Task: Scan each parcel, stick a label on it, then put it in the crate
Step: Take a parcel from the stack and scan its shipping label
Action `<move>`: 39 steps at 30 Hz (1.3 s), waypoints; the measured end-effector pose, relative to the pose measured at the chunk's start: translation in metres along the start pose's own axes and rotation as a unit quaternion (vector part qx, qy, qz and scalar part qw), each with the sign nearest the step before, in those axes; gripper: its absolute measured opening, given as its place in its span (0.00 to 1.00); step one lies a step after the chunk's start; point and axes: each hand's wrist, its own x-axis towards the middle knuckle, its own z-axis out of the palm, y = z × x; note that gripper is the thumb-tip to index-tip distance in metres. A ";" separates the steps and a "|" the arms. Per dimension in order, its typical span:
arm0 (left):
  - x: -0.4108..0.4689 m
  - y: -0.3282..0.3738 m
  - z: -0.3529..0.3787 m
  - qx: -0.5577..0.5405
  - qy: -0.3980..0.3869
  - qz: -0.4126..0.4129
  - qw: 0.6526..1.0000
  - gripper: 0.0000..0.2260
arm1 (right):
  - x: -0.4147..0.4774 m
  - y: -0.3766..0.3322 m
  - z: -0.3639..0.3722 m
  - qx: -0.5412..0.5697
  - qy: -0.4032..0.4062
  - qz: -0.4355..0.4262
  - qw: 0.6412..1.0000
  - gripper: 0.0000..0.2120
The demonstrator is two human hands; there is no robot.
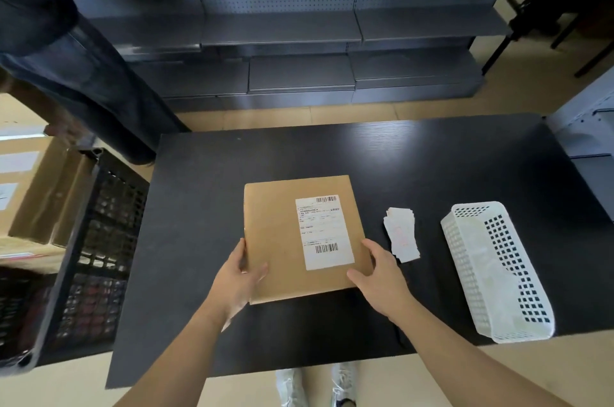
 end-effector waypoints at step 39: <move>-0.018 -0.052 0.053 0.425 0.050 0.236 0.873 0.21 | 0.005 0.101 0.008 -0.243 0.188 0.138 0.942 0.38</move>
